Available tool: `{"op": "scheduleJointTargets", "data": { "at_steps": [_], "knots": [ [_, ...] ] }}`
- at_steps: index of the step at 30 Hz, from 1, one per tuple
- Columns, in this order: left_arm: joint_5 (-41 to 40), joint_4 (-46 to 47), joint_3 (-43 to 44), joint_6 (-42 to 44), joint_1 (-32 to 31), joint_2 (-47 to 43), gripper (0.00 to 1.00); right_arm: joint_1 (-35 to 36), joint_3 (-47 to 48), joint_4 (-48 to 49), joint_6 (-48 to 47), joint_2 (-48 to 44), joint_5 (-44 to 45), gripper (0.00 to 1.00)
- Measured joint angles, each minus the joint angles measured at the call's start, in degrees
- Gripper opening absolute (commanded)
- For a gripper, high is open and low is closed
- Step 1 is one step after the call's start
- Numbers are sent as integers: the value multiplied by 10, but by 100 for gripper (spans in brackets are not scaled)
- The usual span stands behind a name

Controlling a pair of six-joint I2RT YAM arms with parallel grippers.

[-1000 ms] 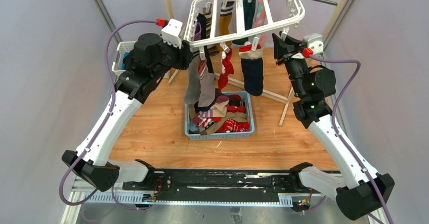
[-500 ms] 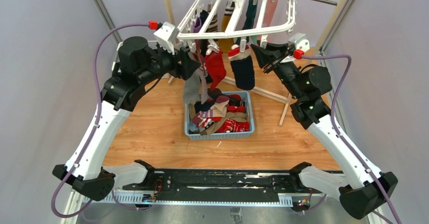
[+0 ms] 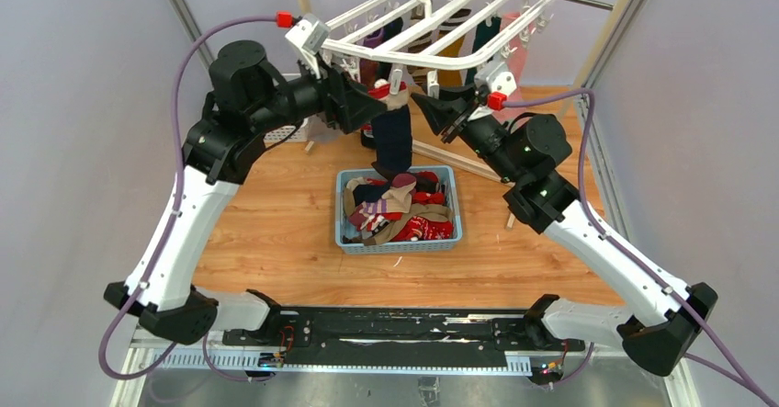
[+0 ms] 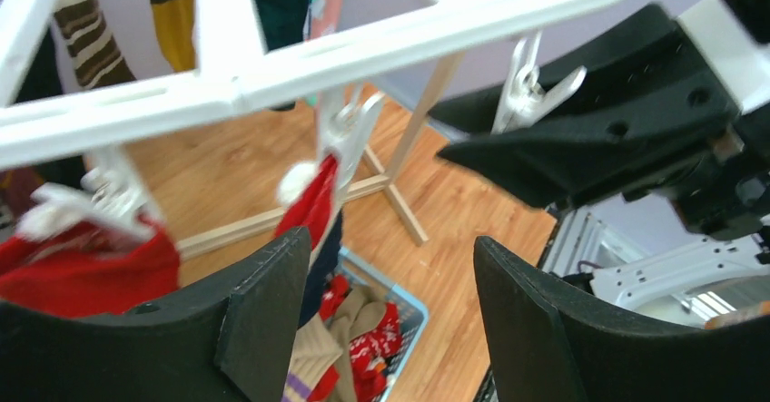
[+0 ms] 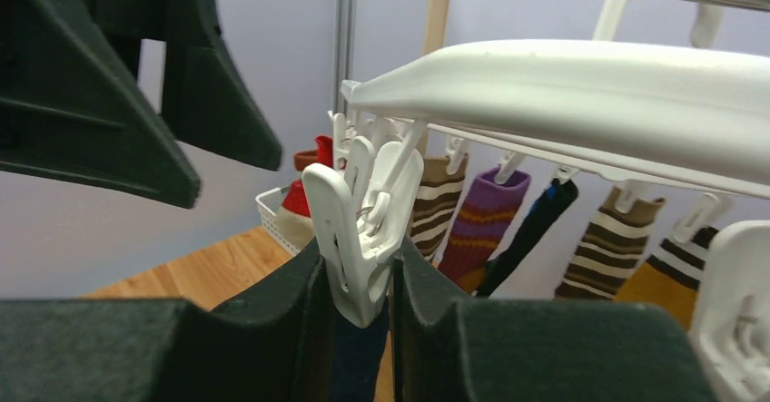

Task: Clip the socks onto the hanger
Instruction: Open the clamp at the hanger.

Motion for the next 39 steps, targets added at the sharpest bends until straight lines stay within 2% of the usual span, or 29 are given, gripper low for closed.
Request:
{"op": "scheduleJointTargets", "data": {
  "at_steps": [8,21,27,39],
  "knots": [
    [68,22,90,-12,-14,99,79,19,12,1,25,32,-7,0],
    [171,167,49,-117,-15,105,81,19,14,38,117,40,-60,0],
    [194,205,29,-146,-15,100,80,19,16,40,143,50,-80,0],
    [197,228,34,-177,-15,107,70,19,23,53,164,56,-87,0]
  ]
}}
